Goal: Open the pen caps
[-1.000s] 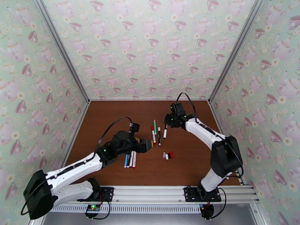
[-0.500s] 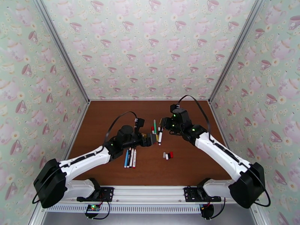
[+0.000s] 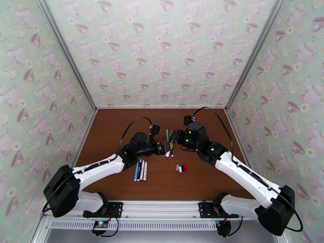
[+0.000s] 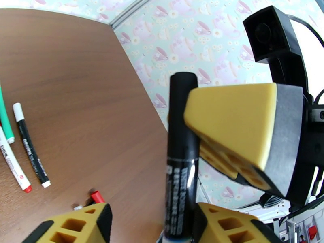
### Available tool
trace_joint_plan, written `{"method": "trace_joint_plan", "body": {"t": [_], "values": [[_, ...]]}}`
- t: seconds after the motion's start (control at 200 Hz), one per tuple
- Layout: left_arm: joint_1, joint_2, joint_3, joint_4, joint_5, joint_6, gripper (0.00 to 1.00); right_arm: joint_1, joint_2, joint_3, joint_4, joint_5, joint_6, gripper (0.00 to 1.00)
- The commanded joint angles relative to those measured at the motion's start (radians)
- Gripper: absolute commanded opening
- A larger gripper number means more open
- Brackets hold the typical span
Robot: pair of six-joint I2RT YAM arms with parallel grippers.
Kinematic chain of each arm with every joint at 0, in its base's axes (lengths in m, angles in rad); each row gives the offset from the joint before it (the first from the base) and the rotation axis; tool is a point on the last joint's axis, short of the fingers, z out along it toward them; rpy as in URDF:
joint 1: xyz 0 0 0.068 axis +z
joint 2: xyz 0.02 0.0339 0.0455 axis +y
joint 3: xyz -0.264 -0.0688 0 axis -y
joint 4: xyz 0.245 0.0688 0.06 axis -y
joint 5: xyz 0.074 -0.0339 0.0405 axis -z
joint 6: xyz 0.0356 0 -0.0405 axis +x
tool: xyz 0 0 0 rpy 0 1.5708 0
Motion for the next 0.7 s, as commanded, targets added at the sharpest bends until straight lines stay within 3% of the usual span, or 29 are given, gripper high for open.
{"method": "trace_joint_plan", "body": {"t": [0.0, 0.285, 0.696], "values": [[-0.009, 0.008, 0.034, 0.02, 0.023, 0.011, 0.54, 0.017, -0.002, -0.003, 0.031, 0.03, 0.023, 0.18], [-0.018, 0.0, 0.044, -0.024, 0.0, 0.041, 0.43, 0.039, 0.008, -0.003, 0.05, 0.047, 0.031, 0.18], [-0.035, -0.015, 0.049, -0.078, -0.024, 0.136, 0.12, 0.042, -0.008, -0.029, 0.046, 0.069, 0.047, 0.19]]}}
